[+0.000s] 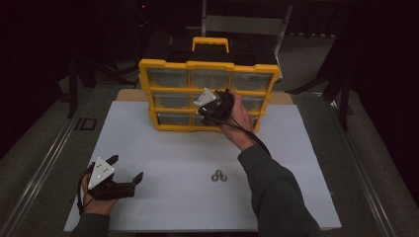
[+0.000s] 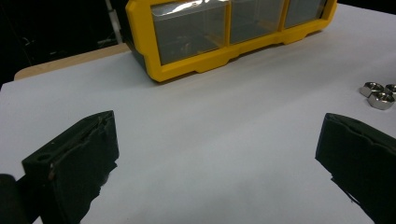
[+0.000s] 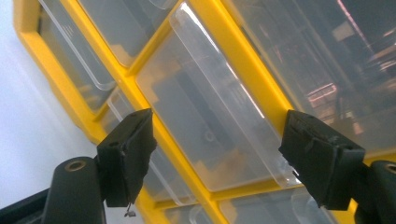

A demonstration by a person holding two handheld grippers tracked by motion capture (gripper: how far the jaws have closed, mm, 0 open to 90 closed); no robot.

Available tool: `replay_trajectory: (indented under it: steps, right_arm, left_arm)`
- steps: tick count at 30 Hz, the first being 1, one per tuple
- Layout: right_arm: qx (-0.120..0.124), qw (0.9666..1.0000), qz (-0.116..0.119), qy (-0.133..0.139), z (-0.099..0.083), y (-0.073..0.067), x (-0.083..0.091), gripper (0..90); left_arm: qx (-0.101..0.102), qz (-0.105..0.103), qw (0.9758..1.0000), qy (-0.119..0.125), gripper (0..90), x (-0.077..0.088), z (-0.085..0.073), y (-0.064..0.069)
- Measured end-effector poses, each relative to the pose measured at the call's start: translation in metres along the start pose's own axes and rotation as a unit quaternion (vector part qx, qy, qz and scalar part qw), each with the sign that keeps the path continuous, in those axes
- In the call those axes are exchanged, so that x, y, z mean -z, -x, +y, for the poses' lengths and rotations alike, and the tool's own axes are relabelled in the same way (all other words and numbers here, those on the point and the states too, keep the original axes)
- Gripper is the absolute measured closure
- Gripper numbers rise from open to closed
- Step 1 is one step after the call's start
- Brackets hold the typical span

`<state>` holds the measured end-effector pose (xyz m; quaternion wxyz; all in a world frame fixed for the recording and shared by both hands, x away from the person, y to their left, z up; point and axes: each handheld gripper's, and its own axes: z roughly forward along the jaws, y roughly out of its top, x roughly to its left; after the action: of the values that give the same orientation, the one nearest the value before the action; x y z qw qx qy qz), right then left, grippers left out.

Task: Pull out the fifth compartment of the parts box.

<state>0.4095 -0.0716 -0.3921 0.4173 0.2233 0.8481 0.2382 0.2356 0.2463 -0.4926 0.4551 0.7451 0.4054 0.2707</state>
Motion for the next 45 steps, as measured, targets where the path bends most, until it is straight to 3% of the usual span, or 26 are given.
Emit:
replay_trajectory:
  steps: [1, 7, 14, 18, 19, 21, 23, 25, 30, 32, 36, 37, 39, 45]
  right_arm:
    - [0.017, 0.9998, -0.012, -0.002, 0.001, -0.002, 0.0, 26.1]
    - [0.06, 0.9972, -0.042, -0.015, 0.006, -0.006, -0.001, 27.7]
    - [0.12, 0.989, -0.082, -0.029, 0.009, -0.011, -0.003, 29.6]
    - [0.137, 0.9853, -0.096, -0.035, 0.01, -0.013, -0.004, 30.1]
    - [0.154, 0.9813, -0.11, -0.038, 0.01, -0.016, -0.005, 30.3]
    - [0.165, 0.9779, -0.122, -0.038, 0.01, -0.018, -0.006, 30.8]
    - [0.17, 0.9765, -0.126, -0.039, 0.01, -0.018, -0.006, 31.1]
    - [0.183, 0.972, -0.143, -0.039, 0.01, -0.021, -0.007, 32.7]
    - [0.197, 0.967, -0.157, -0.036, 0.01, -0.025, -0.009, 37.9]
    - [0.216, 0.961, -0.169, -0.038, 0.01, -0.027, -0.011, 41.2]
    - [0.231, 0.9551, -0.182, -0.036, 0.01, -0.029, -0.012, 43.0]
    - [0.246, 0.9491, -0.193, -0.039, 0.01, -0.03, -0.013, 46.7]
    - [0.256, 0.9441, -0.204, -0.039, 0.01, -0.031, -0.013, 49.4]
    - [0.28, 0.9324, -0.224, -0.043, 0.008, -0.035, -0.015, 50.9]
  left_arm:
    - [0.001, 0.0, 1.0, 0.0, 0.0, 0.0, 0.0, 0.0]
    - [0.0, -0.001, 1.0, 0.0, 0.0, 0.0, 0.0, 0.0]
    - [0.0, -0.001, 1.0, -0.001, 0.0, 0.0, 0.0, 0.0]
    - [0.0, -0.001, 1.0, -0.001, 0.0, 0.0, 0.0, 0.0]
    - [-0.001, -0.001, 1.0, -0.002, 0.0, 0.0, 0.0, 0.0]
    - [-0.001, -0.002, 1.0, -0.002, 0.0, -0.001, 0.0, 0.0]
    - [-0.002, -0.002, 1.0, -0.003, 0.0, -0.001, 0.0, 0.001]
    - [-0.002, -0.003, 1.0, -0.004, 0.0, -0.001, 0.0, 0.001]
    - [-0.002, -0.002, 1.0, -0.004, 0.0, -0.001, 0.0, 0.0]
    - [-0.003, -0.003, 1.0, -0.005, 0.0, -0.001, 0.0, 0.001]
    - [-0.003, -0.003, 1.0, -0.005, 0.0, -0.001, 0.0, 0.001]
    - [-0.002, -0.003, 1.0, -0.005, 0.0, -0.001, 0.0, 0.0]
    - [-0.002, -0.003, 1.0, -0.005, 0.0, -0.001, 0.0, 0.001]
    - [-0.002, -0.002, 1.0, -0.006, 0.0, -0.001, 0.0, 0.0]
